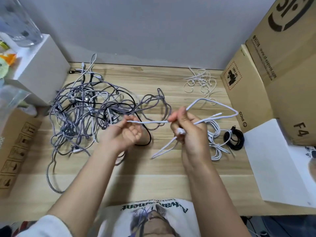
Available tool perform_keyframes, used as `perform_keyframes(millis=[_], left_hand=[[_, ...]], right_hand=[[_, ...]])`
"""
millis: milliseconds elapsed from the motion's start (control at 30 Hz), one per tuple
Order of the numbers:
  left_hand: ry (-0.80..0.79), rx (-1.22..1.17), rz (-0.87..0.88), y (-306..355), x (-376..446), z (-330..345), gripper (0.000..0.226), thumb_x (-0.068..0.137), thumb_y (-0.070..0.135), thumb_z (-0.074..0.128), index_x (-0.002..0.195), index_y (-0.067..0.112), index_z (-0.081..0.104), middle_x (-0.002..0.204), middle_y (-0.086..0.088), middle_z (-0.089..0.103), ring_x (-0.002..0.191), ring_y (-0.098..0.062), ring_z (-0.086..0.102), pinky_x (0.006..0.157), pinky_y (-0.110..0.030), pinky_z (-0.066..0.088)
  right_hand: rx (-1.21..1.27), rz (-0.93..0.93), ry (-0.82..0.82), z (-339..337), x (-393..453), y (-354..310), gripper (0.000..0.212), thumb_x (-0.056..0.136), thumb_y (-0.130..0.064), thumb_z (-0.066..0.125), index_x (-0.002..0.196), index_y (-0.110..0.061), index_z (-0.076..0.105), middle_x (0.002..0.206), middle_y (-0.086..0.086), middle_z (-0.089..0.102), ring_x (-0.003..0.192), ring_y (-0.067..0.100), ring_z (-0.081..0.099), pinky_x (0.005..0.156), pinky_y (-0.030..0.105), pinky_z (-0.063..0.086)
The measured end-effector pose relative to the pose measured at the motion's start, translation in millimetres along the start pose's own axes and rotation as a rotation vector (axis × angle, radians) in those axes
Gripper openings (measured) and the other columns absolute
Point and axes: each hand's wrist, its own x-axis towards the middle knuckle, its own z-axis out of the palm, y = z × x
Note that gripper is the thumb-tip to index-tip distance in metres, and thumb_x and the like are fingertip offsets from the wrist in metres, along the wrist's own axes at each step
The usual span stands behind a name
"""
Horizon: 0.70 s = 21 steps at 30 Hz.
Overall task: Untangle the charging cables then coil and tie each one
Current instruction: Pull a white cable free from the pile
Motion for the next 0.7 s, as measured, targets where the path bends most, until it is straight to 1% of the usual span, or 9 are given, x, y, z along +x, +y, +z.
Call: perform_keyframes(millis=[100, 200, 267, 367, 433, 500, 567, 633, 700], left_hand=[[0.125, -0.062, 0.074, 30.5, 13.4, -10.1, 0.036, 0.099, 0.022, 0.035, 0.066, 0.017, 0.049, 0.055, 0.0, 0.061, 0.046, -0.011, 0.06, 0.063, -0.024, 0.039], [0.163, -0.041, 0.132, 43.3, 21.0, -14.8, 0.038, 0.101, 0.026, 0.034, 0.071, 0.015, 0.053, 0.052, 0.0, 0.062, 0.058, -0.006, 0.057, 0.061, -0.021, 0.037], [0.176, 0.002, 0.16, 46.2, 23.3, -11.0, 0.035, 0.101, 0.025, 0.035, 0.073, 0.015, 0.054, 0.05, 0.001, 0.062, 0.064, -0.005, 0.054, 0.061, -0.017, 0.037], [0.168, 0.005, 0.172, 48.3, 26.1, -3.6, 0.027, 0.098, 0.018, 0.042, 0.075, 0.013, 0.054, 0.055, 0.004, 0.061, 0.05, -0.003, 0.056, 0.048, -0.013, 0.041], [0.128, 0.045, 0.151, 48.1, 23.4, 0.7, 0.011, 0.085, 0.006, 0.06, 0.075, 0.009, 0.058, 0.054, 0.004, 0.06, 0.04, -0.002, 0.053, 0.041, -0.008, 0.038], [0.012, 0.122, 0.105, 42.9, 16.3, 3.6, 0.034, 0.04, -0.008, 0.087, 0.064, 0.004, 0.066, 0.053, -0.001, 0.062, 0.039, -0.004, 0.055, 0.041, -0.007, 0.04], [-0.114, 0.15, 0.062, 40.6, 11.1, 4.3, 0.058, 0.005, -0.008, 0.09, 0.058, 0.003, 0.069, 0.056, -0.005, 0.063, 0.039, -0.007, 0.057, 0.039, -0.008, 0.043], [-0.164, 0.119, 0.019, 39.4, 8.6, 5.3, 0.066, 0.007, -0.012, 0.089, 0.068, 0.002, 0.067, 0.058, -0.007, 0.064, 0.04, -0.008, 0.058, 0.037, -0.01, 0.044], [-0.073, 0.111, -0.005, 36.4, 7.2, 4.2, 0.057, 0.027, -0.02, 0.085, 0.074, 0.001, 0.061, 0.056, -0.009, 0.063, 0.039, -0.01, 0.058, 0.034, -0.013, 0.042]], right_hand=[[0.025, -0.048, 0.036, -8.5, -2.8, -15.2, 0.035, 0.081, -0.032, 0.05, 0.053, -0.011, 0.049, 0.042, -0.008, 0.038, 0.038, 0.002, 0.026, 0.04, 0.012, 0.019], [0.001, -0.106, 0.029, -13.8, -8.3, -24.2, 0.046, 0.082, -0.031, 0.06, 0.041, -0.018, 0.044, 0.043, -0.006, 0.035, 0.039, 0.004, 0.029, 0.043, 0.012, 0.024], [-0.016, -0.134, -0.003, -13.3, -14.2, -27.0, 0.048, 0.082, -0.027, 0.056, 0.038, -0.018, 0.041, 0.04, -0.006, 0.033, 0.039, 0.006, 0.028, 0.044, 0.012, 0.026], [-0.028, -0.167, -0.056, -10.0, -21.8, -32.4, 0.049, 0.082, -0.027, 0.051, 0.035, -0.018, 0.037, 0.037, -0.005, 0.028, 0.041, 0.008, 0.026, 0.046, 0.015, 0.026], [-0.042, -0.192, -0.06, -9.8, -21.1, -34.7, 0.05, 0.083, -0.027, 0.051, 0.035, -0.018, 0.039, 0.037, -0.005, 0.029, 0.041, 0.009, 0.026, 0.046, 0.016, 0.026], [-0.107, -0.169, -0.025, -11.2, -15.5, -33.7, 0.051, 0.085, -0.027, 0.054, 0.036, -0.017, 0.042, 0.036, -0.005, 0.032, 0.039, 0.008, 0.029, 0.043, 0.015, 0.027], [-0.262, -0.121, 0.006, -15.5, -6.7, -24.6, 0.052, 0.089, -0.023, 0.059, 0.04, -0.016, 0.045, 0.04, -0.005, 0.038, 0.04, 0.004, 0.034, 0.043, 0.013, 0.029], [-0.447, -0.079, -0.02, -17.5, 1.0, -10.9, 0.046, 0.09, -0.02, 0.059, 0.045, -0.016, 0.049, 0.047, -0.005, 0.043, 0.046, 0.001, 0.039, 0.049, 0.013, 0.032], [-0.564, -0.022, -0.049, -20.2, 7.9, 5.4, 0.041, 0.088, -0.021, 0.062, 0.048, -0.017, 0.054, 0.05, -0.011, 0.049, 0.052, 0.0, 0.044, 0.056, 0.018, 0.035]])
